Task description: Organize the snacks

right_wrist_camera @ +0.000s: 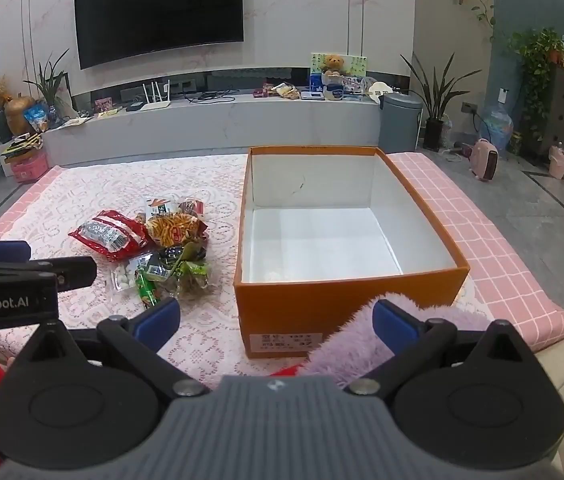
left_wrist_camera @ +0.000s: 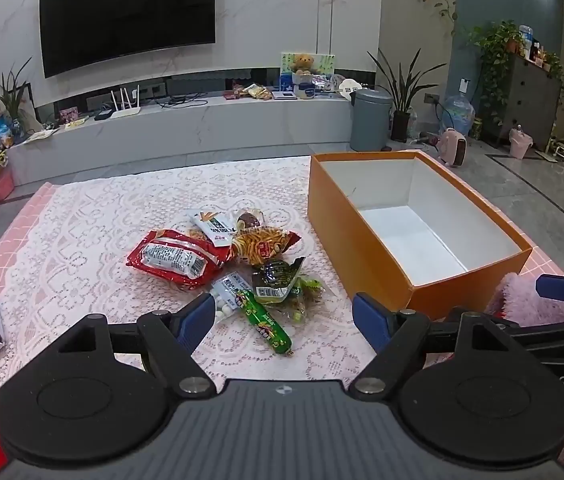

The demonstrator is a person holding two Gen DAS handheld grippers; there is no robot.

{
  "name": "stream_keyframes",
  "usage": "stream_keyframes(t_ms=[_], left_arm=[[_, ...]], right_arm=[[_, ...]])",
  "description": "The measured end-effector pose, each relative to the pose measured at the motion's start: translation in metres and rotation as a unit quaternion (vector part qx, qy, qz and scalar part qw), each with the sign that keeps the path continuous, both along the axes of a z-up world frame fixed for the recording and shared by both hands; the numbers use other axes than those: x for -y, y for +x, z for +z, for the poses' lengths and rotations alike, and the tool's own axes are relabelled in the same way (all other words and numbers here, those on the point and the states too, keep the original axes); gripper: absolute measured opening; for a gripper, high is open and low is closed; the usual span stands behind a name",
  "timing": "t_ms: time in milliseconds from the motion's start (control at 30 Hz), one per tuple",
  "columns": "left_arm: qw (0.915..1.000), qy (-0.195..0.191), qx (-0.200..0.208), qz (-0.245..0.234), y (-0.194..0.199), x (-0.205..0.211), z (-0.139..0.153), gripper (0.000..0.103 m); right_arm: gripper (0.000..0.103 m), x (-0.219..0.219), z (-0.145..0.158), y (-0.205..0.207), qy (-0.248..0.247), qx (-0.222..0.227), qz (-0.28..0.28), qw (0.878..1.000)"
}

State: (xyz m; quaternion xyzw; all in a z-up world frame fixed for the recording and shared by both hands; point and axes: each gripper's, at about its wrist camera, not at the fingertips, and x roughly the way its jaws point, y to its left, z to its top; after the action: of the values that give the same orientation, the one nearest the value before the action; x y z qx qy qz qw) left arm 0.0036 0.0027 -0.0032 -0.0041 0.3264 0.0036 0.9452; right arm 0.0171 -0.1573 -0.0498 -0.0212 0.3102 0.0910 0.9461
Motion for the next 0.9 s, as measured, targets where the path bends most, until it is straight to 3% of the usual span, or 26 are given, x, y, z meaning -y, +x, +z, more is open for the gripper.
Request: stream_keyframes(t_ms=[900], left_arm=[[0.9999,-0.010,0.001,0.002,-0.0011,-0.0011,0.0012,0.091]], right_arm=[[0.100,0.0007,-0.0058,0.0053,0.015,-0.020,-0.005,1.000]])
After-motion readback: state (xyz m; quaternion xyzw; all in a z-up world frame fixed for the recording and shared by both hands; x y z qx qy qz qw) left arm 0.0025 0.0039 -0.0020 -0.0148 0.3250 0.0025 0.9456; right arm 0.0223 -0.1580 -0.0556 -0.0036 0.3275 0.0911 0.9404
